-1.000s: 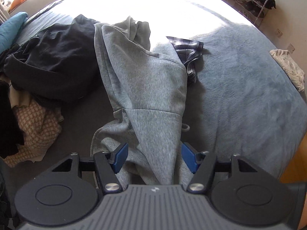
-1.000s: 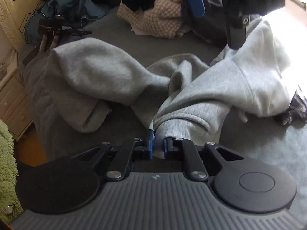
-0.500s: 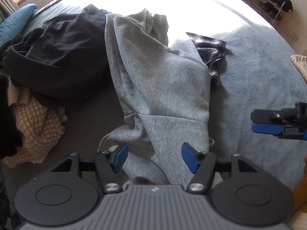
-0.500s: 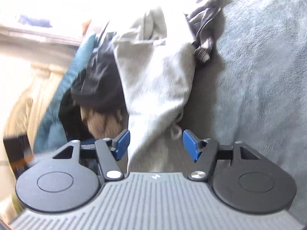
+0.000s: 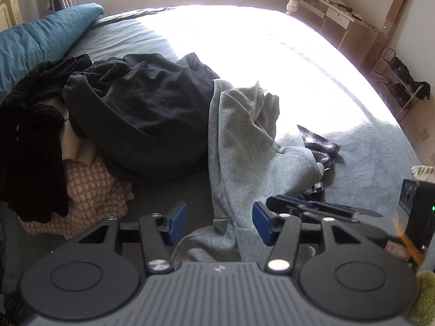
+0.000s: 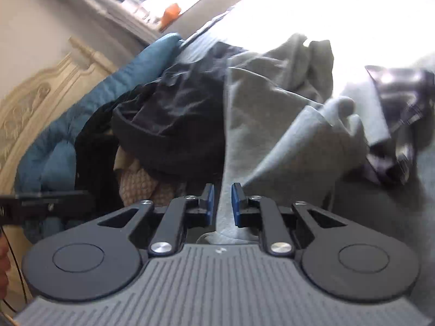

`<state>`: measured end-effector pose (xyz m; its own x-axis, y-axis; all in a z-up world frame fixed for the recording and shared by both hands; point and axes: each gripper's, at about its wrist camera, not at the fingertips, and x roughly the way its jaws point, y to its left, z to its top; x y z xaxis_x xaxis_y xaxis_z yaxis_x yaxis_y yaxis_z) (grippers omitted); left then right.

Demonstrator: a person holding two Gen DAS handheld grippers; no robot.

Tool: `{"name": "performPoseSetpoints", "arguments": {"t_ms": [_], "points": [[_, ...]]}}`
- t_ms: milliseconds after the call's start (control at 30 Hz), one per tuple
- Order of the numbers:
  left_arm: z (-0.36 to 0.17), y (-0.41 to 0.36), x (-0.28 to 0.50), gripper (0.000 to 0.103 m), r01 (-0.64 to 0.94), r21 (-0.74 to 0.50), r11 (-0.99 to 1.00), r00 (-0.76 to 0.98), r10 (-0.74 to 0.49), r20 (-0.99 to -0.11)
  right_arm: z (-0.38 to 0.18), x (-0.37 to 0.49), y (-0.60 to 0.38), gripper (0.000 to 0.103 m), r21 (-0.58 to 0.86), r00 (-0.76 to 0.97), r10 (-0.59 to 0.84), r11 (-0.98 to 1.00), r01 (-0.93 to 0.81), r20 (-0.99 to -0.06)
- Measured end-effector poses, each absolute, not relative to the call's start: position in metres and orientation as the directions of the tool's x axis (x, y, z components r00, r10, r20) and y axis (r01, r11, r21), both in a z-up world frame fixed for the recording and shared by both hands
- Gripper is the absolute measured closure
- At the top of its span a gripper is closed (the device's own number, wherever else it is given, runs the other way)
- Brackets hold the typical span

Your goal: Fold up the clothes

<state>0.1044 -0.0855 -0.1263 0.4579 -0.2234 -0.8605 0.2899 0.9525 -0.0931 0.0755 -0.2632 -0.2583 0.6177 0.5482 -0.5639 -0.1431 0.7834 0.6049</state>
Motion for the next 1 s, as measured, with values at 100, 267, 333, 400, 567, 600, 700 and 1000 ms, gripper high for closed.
{"name": "performPoseSetpoints", "arguments": {"t_ms": [100, 267, 333, 400, 567, 600, 700, 1000], "points": [[-0.119, -0.091, 0.115, 0.044, 0.312, -0.061, 0.948, 0.481, -0.213, -0.850, -0.236, 0.074, -0.175, 0.093, 0.416, 0.543, 0.609, 0.793, -0.445, -0.578], [-0.127, -0.100, 0.123, 0.045, 0.363, -0.004, 0.932, 0.466, -0.185, -0.865, -0.247, 0.054, -0.109, 0.091, 0.419, 0.394, 0.659, 0.730, -0.539, -0.641], [-0.132, -0.106, 0.122, 0.044, 0.400, -0.011, 0.917, 0.451, -0.207, -0.868, -0.254, 0.040, -0.134, 0.089, 0.515, 0.377, 0.665, 0.742, -0.428, -0.645], [-0.142, -0.121, 0.121, 0.040, 0.463, -0.026, 0.886, 0.405, -0.238, -0.883, -0.264, 0.017, -0.179, 0.086, 0.580, 0.383, 0.647, 0.762, -0.288, -0.660], [-0.185, -0.190, 0.113, 0.021, 0.629, -0.041, 0.776, 0.274, -0.270, -0.923, -0.283, -0.041, -0.306, 0.059, 0.731, 0.478, 0.593, 0.661, 0.171, -0.648], [-0.197, -0.206, 0.111, 0.018, 0.661, -0.041, 0.749, 0.247, -0.269, -0.931, -0.288, -0.054, -0.326, 0.042, 0.740, 0.502, 0.568, 0.621, 0.259, -0.652], [-0.242, -0.252, 0.110, 0.018, 0.718, 0.041, 0.695, 0.226, -0.178, -0.958, -0.329, -0.095, -0.374, 0.028, 0.736, 0.522, 0.534, 0.356, 0.575, -0.665], [-0.314, -0.271, 0.124, 0.089, 0.655, 0.179, 0.734, 0.256, 0.008, -0.967, -0.444, -0.168, -0.350, 0.023, 0.507, 0.689, 0.475, -0.467, 0.724, -0.547]]}}
